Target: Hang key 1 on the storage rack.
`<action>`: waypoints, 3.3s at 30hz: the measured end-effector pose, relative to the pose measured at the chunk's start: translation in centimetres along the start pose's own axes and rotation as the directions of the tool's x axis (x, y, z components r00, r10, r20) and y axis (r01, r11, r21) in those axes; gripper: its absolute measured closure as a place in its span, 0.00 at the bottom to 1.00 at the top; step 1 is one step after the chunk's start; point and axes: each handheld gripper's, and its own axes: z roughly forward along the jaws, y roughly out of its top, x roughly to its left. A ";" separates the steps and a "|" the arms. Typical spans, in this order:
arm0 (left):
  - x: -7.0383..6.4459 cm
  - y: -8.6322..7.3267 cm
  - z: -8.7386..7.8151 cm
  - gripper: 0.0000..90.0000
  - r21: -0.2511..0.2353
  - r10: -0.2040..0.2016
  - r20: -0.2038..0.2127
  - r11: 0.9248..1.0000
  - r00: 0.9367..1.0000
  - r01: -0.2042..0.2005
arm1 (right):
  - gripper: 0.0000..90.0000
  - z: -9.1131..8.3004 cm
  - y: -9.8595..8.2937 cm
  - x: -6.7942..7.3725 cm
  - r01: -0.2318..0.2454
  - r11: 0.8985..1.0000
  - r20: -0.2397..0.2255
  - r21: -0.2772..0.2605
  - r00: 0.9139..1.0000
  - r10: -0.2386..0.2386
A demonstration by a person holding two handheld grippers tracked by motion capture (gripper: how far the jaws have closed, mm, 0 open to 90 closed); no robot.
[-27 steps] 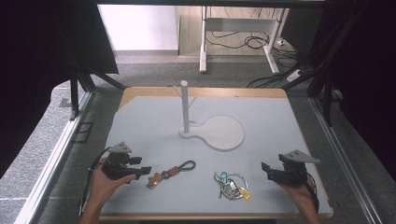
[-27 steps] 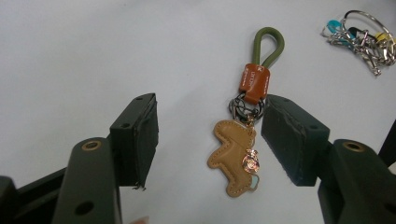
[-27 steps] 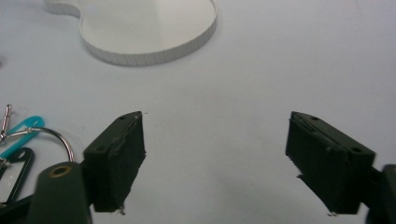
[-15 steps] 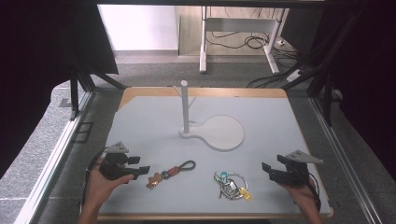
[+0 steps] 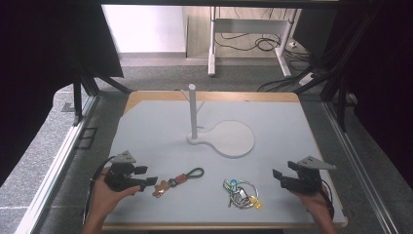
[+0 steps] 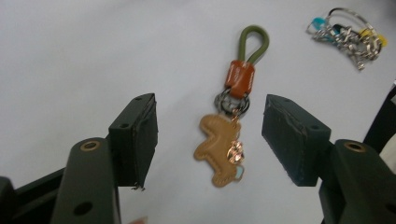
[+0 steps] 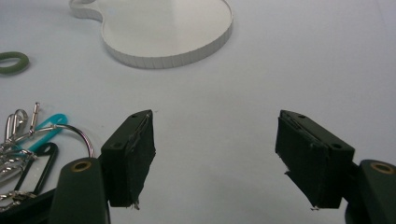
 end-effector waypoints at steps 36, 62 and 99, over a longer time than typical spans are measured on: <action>-1.6 6.8 4.7 0.45 0.277 0.183 0.104 0.939 0.978 -0.205 | 0.33 0.3 0.2 -0.4 0.006 0.999 0.015 0.050 1.000 -0.006; -3.3 7.9 10.9 0.61 0.516 0.292 0.142 0.794 0.946 -0.322 | 0.33 0.9 -0.1 -0.3 0.007 0.996 0.019 0.086 1.000 -0.009; -4.4 7.9 12.5 0.74 0.581 0.352 0.084 0.743 0.932 -0.332 | 0.33 1.1 -0.2 -0.2 0.016 0.995 0.026 0.100 1.000 -0.018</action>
